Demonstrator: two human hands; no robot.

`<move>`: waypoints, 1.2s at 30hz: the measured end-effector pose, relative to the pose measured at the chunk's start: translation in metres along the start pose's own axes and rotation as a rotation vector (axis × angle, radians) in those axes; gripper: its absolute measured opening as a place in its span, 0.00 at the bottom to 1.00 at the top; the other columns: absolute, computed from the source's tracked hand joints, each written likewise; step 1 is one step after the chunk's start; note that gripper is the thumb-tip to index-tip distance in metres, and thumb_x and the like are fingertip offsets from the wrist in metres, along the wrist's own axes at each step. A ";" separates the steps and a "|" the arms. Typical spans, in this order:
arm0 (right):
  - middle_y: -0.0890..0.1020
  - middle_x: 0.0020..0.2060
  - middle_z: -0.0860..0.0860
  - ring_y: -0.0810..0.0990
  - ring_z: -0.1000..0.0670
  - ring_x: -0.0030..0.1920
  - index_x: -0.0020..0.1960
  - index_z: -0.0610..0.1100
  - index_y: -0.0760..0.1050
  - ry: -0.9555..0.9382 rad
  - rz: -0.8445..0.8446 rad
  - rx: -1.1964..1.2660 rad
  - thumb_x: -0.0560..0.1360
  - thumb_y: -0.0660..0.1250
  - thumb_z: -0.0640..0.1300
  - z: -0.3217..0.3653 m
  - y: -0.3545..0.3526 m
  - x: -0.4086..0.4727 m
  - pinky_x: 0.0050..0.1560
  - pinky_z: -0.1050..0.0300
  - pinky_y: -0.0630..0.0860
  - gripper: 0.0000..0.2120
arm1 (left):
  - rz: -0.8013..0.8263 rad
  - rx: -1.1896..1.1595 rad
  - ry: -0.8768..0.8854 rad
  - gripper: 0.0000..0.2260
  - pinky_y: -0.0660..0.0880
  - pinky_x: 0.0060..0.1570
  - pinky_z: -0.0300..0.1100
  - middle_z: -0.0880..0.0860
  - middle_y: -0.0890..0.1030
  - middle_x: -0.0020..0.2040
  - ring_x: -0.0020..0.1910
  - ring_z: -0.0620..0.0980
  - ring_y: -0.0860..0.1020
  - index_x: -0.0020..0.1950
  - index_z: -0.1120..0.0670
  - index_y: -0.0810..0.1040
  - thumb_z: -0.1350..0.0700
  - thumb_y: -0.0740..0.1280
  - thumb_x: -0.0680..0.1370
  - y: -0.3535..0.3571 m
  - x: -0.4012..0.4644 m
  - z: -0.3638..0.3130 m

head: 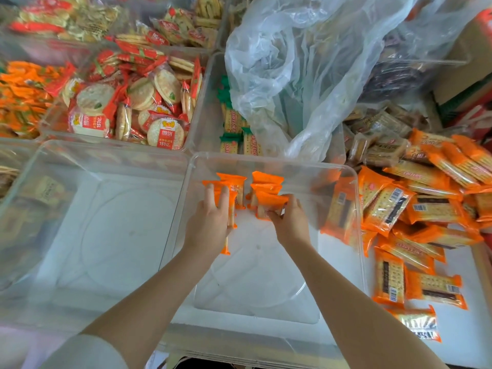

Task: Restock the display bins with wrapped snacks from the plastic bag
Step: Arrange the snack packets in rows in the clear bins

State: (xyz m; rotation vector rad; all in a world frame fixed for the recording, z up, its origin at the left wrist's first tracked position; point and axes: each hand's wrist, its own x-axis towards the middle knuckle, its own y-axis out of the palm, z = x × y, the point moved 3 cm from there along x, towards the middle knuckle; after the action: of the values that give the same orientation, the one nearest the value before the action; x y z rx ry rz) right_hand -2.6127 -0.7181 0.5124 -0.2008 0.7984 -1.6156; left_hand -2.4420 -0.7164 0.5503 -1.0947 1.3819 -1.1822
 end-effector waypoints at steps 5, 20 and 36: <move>0.72 0.60 0.44 0.75 0.42 0.55 0.66 0.41 0.66 -0.077 -0.023 -0.067 0.75 0.67 0.49 0.009 0.012 -0.001 0.47 0.53 0.71 0.24 | -0.225 0.317 0.177 0.40 0.75 0.38 0.45 0.62 0.77 0.61 0.45 0.56 0.79 0.69 0.56 0.71 0.51 0.79 0.59 0.006 -0.003 0.003; 0.73 0.62 0.47 0.76 0.43 0.57 0.66 0.44 0.65 -0.110 0.039 -0.185 0.75 0.67 0.50 0.025 0.026 0.007 0.45 0.55 0.70 0.24 | -0.153 0.392 0.084 0.32 0.74 0.56 0.40 0.59 0.76 0.63 0.61 0.54 0.75 0.70 0.60 0.68 0.49 0.73 0.70 -0.004 0.021 -0.001; 0.69 0.66 0.43 0.74 0.41 0.62 0.72 0.41 0.57 -0.042 0.148 -0.192 0.73 0.68 0.55 0.026 0.024 0.002 0.54 0.50 0.72 0.36 | -0.304 0.408 0.186 0.29 0.76 0.51 0.45 0.57 0.79 0.58 0.55 0.54 0.79 0.65 0.59 0.75 0.52 0.74 0.66 -0.015 0.011 0.003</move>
State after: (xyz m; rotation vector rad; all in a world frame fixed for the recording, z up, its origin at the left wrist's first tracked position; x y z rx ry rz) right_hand -2.5796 -0.7293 0.5167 -0.3049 0.9147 -1.3924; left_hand -2.4396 -0.7296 0.5638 -0.9360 1.0623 -1.7362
